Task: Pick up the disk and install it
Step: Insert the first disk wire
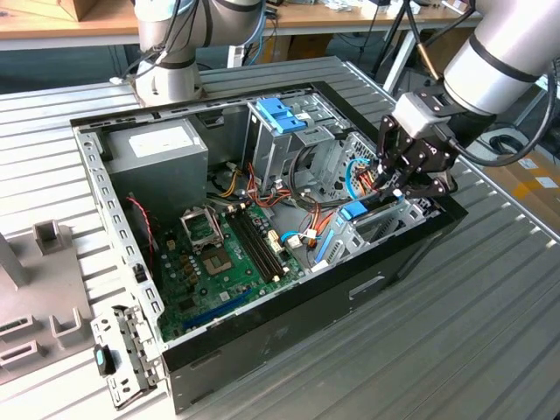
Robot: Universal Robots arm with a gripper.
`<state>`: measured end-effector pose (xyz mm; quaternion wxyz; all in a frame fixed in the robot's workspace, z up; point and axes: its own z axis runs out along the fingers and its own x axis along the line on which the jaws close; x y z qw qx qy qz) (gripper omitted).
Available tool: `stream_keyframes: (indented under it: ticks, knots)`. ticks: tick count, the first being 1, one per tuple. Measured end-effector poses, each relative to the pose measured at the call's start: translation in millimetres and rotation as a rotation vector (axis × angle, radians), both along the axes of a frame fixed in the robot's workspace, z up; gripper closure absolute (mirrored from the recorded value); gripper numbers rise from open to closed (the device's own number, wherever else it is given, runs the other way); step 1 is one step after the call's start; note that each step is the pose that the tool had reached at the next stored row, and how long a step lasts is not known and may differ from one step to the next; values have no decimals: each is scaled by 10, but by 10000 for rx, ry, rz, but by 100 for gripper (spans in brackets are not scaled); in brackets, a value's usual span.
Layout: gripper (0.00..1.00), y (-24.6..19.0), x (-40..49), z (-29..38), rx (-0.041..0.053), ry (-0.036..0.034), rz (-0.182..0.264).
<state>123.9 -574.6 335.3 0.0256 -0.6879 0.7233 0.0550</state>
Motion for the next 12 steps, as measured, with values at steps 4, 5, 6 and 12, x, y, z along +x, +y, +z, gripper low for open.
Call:
stream_keyframes:
  ticks: [4, 5, 6, 12]
  knots:
    - [71, 1, 0, 107, -4, 0, 0]
    - [71, 5, 0, 140, -6, 0, 0]
    - [71, 9, 0, 153, -6, 0, 0]
    - [89, 29, -5, 210, -5, -1, 0]
